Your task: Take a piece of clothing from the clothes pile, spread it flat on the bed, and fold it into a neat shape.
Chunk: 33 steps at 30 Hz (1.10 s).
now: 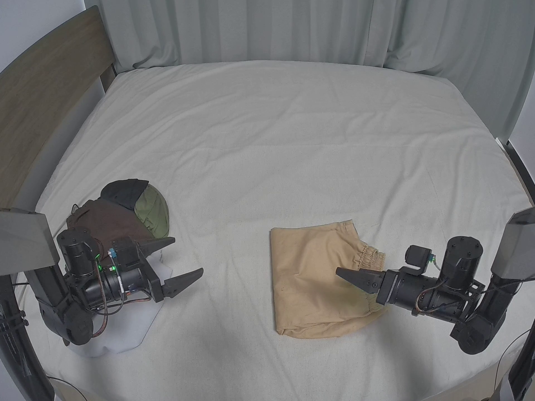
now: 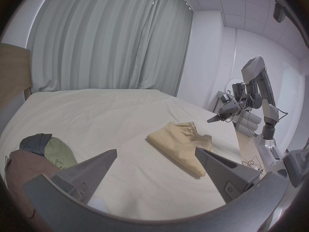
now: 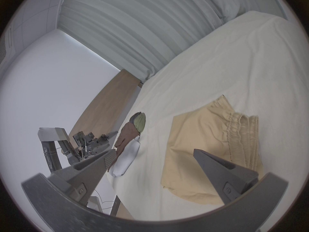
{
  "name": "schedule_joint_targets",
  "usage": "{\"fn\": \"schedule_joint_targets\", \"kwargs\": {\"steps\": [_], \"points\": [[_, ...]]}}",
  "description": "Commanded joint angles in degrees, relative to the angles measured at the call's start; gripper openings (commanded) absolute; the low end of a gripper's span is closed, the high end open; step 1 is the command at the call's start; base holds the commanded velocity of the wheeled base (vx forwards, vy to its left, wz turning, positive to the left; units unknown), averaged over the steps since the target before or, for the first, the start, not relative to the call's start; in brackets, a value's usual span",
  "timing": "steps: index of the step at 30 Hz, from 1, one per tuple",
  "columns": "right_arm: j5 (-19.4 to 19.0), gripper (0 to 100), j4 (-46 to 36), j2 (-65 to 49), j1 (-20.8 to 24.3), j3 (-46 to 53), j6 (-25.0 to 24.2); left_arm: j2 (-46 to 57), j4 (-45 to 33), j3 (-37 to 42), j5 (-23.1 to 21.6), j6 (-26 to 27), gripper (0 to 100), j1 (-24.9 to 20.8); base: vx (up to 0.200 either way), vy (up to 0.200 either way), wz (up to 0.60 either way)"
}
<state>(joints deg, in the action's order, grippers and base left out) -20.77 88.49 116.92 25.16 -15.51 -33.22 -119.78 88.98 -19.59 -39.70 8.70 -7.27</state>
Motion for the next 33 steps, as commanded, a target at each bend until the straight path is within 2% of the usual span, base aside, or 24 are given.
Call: {"fn": "schedule_joint_targets", "kwargs": {"steps": [1, 13, 17, 22, 33], "points": [[0.0, 100, 0.1, 4.7, -0.2, 0.0, 0.3, 0.1, 0.0, 0.5, -1.0, 0.4, 100, 1.6, 0.0, 0.0, 0.0], [1.3, 100, 0.1, 11.8, -0.4, 0.0, 1.1, 0.5, 0.0, 1.0, -1.0, 0.6, 100, 1.2, 0.0, 0.0, 0.0], [1.5, 100, 0.1, 15.1, -1.9, -0.1, 1.5, 0.6, 0.0, 1.0, -1.0, 0.6, 100, 1.4, 0.0, 0.0, 0.0], [5.0, 100, 0.1, 19.8, -3.3, -0.2, 6.3, 0.7, 0.0, 1.0, -1.0, 0.6, 100, 1.5, 0.0, 0.0, 0.0], [5.1, 100, 0.2, 16.8, -3.9, -2.2, 6.5, 0.4, 0.0, 1.3, -0.9, 0.6, 100, 1.2, 0.0, 0.0, 0.0]]}}
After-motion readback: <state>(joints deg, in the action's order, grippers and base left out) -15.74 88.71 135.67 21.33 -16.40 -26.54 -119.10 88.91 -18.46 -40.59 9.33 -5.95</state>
